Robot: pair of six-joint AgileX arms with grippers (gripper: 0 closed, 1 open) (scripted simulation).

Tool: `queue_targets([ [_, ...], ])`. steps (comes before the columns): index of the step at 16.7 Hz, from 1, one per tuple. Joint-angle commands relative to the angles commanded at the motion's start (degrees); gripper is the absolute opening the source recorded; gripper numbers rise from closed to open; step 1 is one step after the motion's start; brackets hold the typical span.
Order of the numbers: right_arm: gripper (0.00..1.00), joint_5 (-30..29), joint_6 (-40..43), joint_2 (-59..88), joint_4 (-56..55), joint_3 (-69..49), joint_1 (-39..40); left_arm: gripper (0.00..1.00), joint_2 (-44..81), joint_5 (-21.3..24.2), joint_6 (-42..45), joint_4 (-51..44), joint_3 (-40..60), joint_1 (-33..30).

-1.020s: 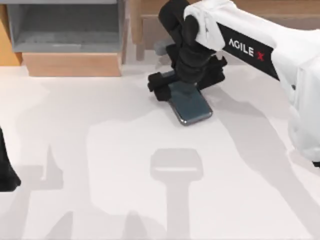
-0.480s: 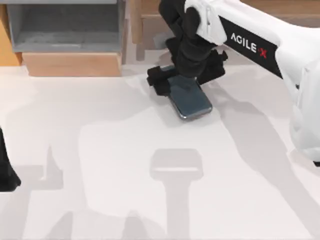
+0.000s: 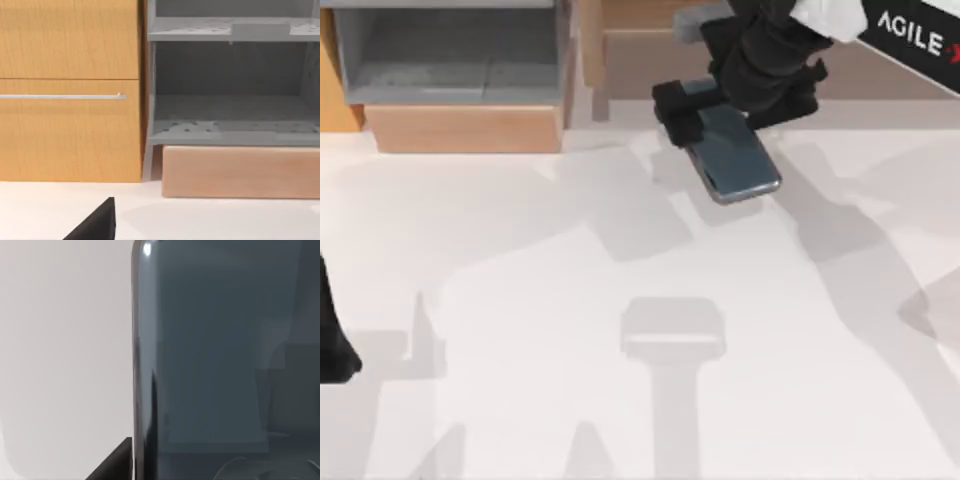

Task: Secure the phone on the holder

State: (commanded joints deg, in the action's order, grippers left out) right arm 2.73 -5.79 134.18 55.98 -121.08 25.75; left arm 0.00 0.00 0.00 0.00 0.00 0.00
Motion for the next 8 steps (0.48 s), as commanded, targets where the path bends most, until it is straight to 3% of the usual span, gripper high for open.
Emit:
queue_targets([
  [8,0.0,9.7,4.5,-31.3,-15.8,36.2,-13.6,1.0,0.0,0.0,0.0,0.0,0.0,0.0],
])
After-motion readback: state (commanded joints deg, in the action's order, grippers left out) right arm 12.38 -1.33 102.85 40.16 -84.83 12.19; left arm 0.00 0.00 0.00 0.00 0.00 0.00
